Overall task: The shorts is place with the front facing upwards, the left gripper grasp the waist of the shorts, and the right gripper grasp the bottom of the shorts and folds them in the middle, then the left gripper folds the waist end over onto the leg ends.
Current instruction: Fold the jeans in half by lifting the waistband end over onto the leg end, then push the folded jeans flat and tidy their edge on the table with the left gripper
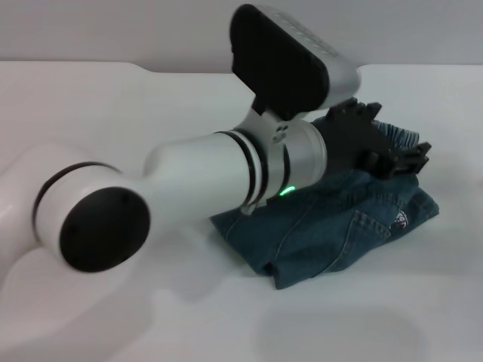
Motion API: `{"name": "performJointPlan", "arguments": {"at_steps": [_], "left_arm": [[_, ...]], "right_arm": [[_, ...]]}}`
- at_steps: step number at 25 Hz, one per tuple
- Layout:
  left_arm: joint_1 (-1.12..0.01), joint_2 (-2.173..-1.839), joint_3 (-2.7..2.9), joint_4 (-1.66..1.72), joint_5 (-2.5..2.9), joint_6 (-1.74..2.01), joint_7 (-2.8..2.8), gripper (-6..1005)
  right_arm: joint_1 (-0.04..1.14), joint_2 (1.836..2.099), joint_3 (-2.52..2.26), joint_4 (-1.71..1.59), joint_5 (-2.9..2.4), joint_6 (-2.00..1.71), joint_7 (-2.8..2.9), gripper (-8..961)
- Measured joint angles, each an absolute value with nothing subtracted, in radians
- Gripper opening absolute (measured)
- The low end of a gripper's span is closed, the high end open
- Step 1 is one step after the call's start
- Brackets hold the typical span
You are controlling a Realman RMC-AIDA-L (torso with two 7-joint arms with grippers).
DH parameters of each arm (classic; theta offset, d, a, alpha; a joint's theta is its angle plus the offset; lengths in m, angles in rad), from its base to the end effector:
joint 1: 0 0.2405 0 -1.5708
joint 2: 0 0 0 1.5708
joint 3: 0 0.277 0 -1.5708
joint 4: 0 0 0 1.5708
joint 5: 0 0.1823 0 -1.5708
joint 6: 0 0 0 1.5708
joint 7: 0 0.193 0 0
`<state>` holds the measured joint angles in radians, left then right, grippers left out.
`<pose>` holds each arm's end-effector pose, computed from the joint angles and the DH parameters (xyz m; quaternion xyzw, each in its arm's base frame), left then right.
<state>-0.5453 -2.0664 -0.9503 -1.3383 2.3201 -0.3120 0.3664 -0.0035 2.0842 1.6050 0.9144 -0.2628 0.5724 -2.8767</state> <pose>-0.0717 0.3440 -0.1585 -0.9396 -0.1507 -0.1817 0.2480 0.3482 0.3341 0.0268 -0.7218 0.2231 0.1700 0.6327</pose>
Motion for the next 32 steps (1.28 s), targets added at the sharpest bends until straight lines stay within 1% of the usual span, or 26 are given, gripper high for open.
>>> {"name": "performJointPlan", "arguments": {"at_steps": [2,3,6,7,10,19,23,32], "left_arm": [[-0.525,-2.065,-0.953,-1.353,2.321,-0.304,0.367,830],[-0.471,-2.061,-0.959,-1.390,2.329,-0.289,0.378,835],[-0.407,-2.062,-0.966,-1.423,2.336,-0.252,0.410,850],[-0.407,-2.062,-0.966,-1.423,2.336,-0.252,0.410,850],[-0.324,-2.060,-0.970,-1.451,2.338,-0.209,0.436,850],[-0.232,-2.063,-0.929,-1.434,2.325,-0.133,0.413,849],[-0.210,-2.062,-0.855,-1.405,2.326,-0.044,0.413,850],[-0.230,-2.062,-0.765,-1.271,2.331,0.200,0.407,849]], "right_arm": [[-0.023,2.085,1.603,0.921,-0.278,0.622,-2.877,-1],[-0.032,2.085,1.600,0.929,-0.288,0.646,-2.877,-1],[-0.048,2.085,1.579,0.956,-0.318,0.668,-2.875,0],[-0.050,2.085,1.574,0.959,-0.333,0.676,-2.876,0],[-0.050,2.086,1.570,0.952,-0.363,0.735,-2.879,2],[-0.084,2.088,1.645,0.963,-0.424,0.802,-2.881,8],[-0.116,2.089,1.697,0.971,-0.427,0.820,-2.883,11],[-0.157,2.091,1.763,0.906,-0.430,0.969,-2.884,16]]}}
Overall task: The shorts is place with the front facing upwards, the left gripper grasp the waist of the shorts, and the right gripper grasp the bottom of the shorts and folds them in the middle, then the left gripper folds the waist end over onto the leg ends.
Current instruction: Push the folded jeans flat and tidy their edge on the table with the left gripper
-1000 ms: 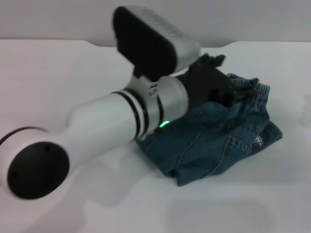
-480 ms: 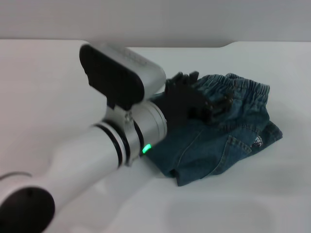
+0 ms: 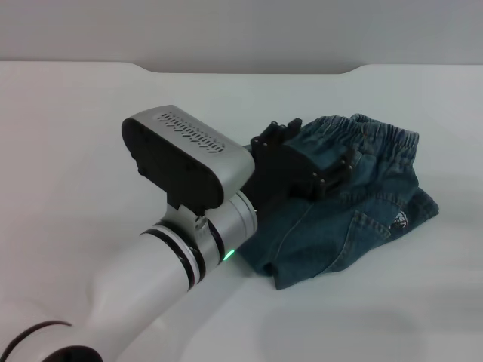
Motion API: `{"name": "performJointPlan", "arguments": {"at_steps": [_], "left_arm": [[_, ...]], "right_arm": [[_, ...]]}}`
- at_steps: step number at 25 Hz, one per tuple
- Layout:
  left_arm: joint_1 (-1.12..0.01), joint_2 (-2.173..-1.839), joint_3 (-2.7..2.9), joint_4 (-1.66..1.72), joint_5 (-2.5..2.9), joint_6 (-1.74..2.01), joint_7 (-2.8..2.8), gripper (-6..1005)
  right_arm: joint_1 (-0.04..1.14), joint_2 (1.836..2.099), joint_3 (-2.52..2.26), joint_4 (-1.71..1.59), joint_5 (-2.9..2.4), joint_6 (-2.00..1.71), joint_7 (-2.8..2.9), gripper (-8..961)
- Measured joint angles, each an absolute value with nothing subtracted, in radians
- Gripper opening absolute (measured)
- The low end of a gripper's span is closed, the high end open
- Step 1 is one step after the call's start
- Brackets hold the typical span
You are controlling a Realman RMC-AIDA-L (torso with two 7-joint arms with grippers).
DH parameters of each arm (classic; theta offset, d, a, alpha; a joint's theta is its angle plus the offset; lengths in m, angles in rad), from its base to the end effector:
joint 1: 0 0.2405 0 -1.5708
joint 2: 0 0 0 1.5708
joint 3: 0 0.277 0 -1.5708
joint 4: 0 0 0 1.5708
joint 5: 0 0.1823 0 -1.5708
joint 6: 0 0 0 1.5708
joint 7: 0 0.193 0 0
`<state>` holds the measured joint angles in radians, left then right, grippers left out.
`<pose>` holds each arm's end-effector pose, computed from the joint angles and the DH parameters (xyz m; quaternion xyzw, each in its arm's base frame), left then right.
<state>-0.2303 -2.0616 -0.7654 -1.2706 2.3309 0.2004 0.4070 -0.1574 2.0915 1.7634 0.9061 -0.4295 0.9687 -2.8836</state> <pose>-0.1374 0.3109 -0.1435 -0.8735 -0.2022 -0.2649 0.3549 0.3430 0.2752 0.0664 -0.7056 0.1144 0.2049 0.6687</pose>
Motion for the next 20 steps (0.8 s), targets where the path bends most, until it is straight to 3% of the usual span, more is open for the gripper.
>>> {"name": "performJointPlan", "arguments": {"at_steps": [9,18,20], "left_arm": [[-0.311,-2.063,-0.632,-1.083,2.337,0.425,0.154,847],[-0.359,-2.064,-0.480,-0.932,2.339,0.600,-0.047,701],[-0.356,-2.064,-0.476,-0.924,2.339,0.609,-0.047,617]], "right_arm": [[-0.169,2.093,1.774,0.857,-0.421,0.982,-2.884,22],[-0.155,2.092,1.777,0.851,-0.421,0.974,-2.884,28],[-0.149,2.092,1.778,0.850,-0.422,0.971,-2.884,30]]}}
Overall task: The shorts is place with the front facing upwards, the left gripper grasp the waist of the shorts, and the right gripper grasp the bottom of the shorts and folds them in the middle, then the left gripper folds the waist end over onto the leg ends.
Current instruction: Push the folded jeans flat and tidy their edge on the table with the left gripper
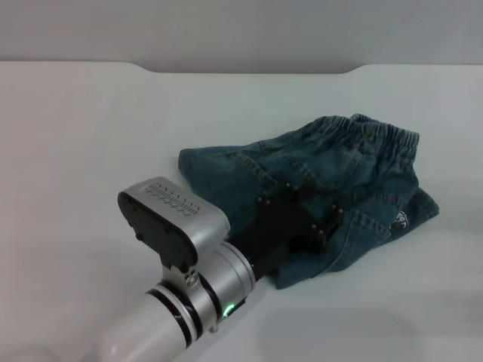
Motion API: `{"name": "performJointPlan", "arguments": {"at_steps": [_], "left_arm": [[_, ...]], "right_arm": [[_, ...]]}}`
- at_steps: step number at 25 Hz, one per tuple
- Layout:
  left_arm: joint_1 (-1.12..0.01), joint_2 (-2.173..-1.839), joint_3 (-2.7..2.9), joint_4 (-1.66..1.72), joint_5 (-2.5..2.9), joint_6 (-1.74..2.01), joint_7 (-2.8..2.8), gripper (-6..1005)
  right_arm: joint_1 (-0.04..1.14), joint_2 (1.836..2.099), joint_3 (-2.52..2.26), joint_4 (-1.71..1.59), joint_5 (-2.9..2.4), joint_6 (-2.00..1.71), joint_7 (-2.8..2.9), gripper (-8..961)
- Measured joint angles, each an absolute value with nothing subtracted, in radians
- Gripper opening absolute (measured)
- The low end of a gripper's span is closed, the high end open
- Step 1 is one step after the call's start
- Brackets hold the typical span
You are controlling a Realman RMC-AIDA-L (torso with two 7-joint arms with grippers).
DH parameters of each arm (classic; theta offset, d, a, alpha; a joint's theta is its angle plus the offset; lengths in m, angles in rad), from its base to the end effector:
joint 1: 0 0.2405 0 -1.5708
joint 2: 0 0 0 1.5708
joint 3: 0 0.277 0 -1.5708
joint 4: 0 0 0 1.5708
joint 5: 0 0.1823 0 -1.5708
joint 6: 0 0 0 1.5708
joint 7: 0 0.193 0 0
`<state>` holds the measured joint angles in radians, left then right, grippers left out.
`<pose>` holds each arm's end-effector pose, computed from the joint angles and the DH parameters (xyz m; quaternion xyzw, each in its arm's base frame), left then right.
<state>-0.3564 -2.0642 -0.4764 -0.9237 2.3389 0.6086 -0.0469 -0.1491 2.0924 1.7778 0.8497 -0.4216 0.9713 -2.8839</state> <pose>-0.1629 0.2915 -0.1758 -0.8543 -0.2812 -0.3258 0.2914 0.3569 0.2714 0.0618 -0.7030 0.1376 0.1959 0.6697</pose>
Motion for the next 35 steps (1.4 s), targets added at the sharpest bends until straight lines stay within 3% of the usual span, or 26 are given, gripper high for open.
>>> {"name": "performJointPlan", "arguments": {"at_steps": [8,19,24,35], "left_arm": [[-0.348,-2.066,-0.422,-0.857,2.339,0.607,-0.111,249],[-0.357,-2.068,-0.414,-0.777,2.339,0.606,-0.181,29],[-0.379,-2.069,-0.439,-0.734,2.339,0.608,-0.182,-2],[-0.446,-2.069,-0.473,-0.677,2.338,0.604,-0.183,35]], "right_arm": [[-0.143,2.092,1.774,0.848,-0.426,0.962,-2.884,35],[-0.137,2.092,1.766,0.850,-0.426,0.960,-2.884,42],[-0.143,2.092,1.766,0.853,-0.427,0.961,-2.884,45],[-0.146,2.092,1.765,0.853,-0.427,0.964,-2.884,53]]}}
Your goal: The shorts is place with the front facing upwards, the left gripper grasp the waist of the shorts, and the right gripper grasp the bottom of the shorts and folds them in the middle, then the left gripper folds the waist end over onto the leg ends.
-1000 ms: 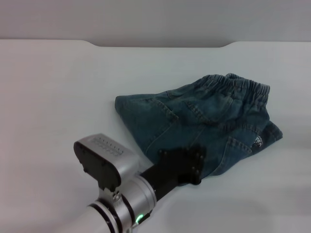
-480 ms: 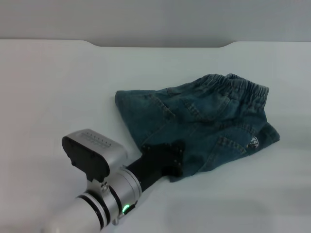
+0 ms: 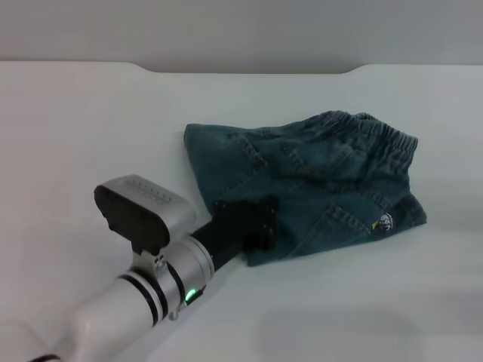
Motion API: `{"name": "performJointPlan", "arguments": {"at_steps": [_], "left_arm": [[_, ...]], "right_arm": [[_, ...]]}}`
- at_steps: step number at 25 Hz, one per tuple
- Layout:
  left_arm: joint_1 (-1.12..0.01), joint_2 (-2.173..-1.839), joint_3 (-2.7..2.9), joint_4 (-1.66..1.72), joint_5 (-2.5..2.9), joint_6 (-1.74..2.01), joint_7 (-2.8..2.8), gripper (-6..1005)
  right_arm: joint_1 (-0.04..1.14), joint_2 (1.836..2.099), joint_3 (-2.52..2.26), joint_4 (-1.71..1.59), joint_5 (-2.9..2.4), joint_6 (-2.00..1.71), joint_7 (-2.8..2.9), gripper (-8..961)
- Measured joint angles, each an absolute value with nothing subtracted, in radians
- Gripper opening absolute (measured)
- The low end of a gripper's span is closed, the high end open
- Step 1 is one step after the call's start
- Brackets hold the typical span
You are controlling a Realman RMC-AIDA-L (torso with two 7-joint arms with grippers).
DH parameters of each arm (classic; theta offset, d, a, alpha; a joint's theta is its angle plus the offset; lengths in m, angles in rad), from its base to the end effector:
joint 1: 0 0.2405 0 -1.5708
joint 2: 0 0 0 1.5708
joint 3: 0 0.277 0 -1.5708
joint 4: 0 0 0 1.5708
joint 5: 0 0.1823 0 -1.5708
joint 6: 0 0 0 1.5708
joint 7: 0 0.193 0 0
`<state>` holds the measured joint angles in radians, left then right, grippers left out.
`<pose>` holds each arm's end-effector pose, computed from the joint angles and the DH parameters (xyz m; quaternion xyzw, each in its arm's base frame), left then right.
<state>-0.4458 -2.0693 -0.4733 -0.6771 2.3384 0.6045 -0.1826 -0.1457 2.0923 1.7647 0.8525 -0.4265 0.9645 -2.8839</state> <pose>-0.2191 0.3205 -0.1781 -0.8605 -0.3061 -0.2540 0.3185 0.3543 0.2733 0.0577 -0.7087 0.1359 0.1962 0.6639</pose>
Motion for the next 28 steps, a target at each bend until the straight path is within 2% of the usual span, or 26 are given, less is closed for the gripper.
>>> {"name": "performJointPlan", "arguments": {"at_steps": [14,22,28], "left_arm": [[-0.507,-2.070,-0.524,-0.597,2.337,0.634,-0.192,82],[-0.383,-2.049,-0.611,-0.601,2.340,0.981,-0.069,108],[-0.295,-2.056,-0.767,-0.613,2.339,0.987,0.064,142]], "right_arm": [[-0.142,2.092,1.761,0.846,-0.427,0.962,-2.884,62],[-0.139,2.092,1.743,0.826,-0.425,0.961,-2.884,67],[-0.132,2.092,1.729,0.827,-0.387,0.928,-2.884,71]]}}
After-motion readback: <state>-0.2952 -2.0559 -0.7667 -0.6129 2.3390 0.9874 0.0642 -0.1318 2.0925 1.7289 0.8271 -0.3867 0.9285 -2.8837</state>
